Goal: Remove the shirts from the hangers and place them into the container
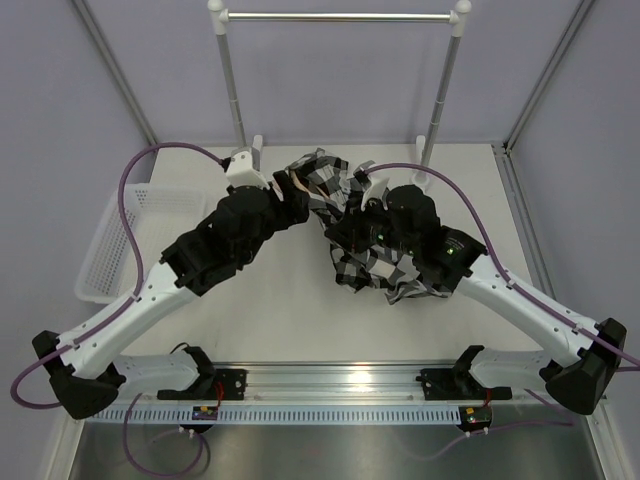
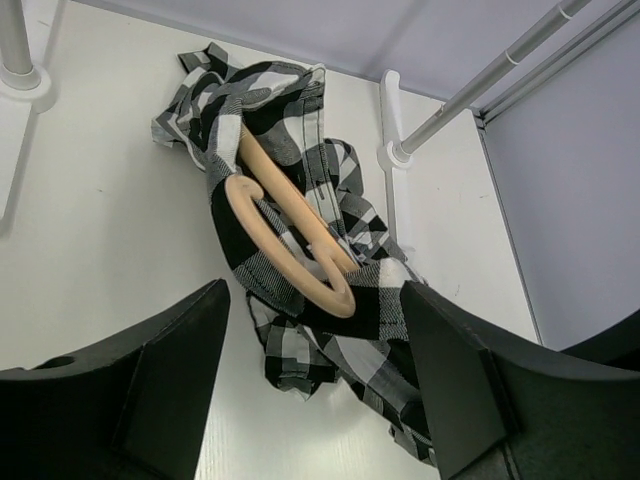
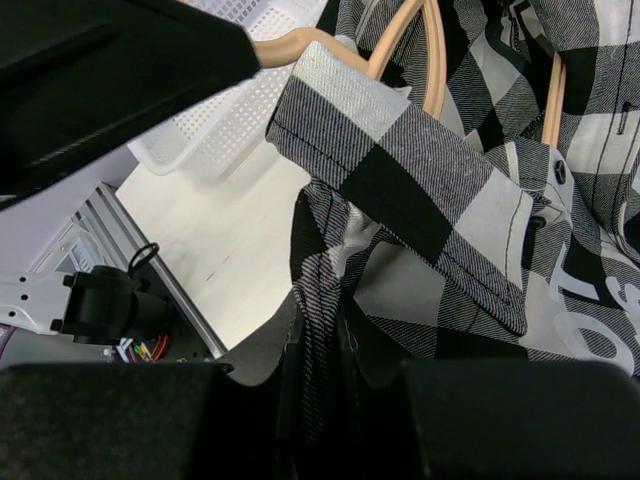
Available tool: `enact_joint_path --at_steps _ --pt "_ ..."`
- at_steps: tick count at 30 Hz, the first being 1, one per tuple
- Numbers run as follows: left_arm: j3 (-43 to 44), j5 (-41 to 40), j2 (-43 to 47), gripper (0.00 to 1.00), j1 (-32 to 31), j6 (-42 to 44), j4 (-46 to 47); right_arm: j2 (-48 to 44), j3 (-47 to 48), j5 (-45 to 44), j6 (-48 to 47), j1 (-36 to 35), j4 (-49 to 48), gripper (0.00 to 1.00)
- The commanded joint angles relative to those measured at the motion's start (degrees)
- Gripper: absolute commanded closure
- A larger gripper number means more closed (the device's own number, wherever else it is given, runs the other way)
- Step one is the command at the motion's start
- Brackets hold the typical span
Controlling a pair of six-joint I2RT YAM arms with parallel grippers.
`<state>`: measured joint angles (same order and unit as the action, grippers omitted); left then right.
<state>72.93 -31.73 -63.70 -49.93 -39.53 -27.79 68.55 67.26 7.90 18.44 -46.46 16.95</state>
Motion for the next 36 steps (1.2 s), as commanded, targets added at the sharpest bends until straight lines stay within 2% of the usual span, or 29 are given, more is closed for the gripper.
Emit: enact_joint_path --at_steps 1,9,24,29,36 --pt "3.6 -1.8 -1.6 0.28 -0.1 -2.1 2.5 -0.8 1.7 -1.0 0.5 -0.8 -7.5 1.0" --pt "1.2 -2.4 -2.3 0.46 -0.1 -1.7 9.0 -1.1 0.6 0.8 2.3 -0.9 -9.3 1.0" --pt "-4.9 0.2 1.8 0.49 -0.1 13.5 21.5 -1.7 1.6 6.2 6.6 -0.9 -8.9 1.0" --pt "-7.0 2.1 3.2 0.62 -0.1 17.1 25.9 -2.0 2.3 8.0 7.1 -0.8 -8.9 1.0" --pt "-10.1 4.8 4.9 0.71 -0.1 20.8 31.7 -2.5 3.1 11.1 7.2 -0.8 -8.1 1.0"
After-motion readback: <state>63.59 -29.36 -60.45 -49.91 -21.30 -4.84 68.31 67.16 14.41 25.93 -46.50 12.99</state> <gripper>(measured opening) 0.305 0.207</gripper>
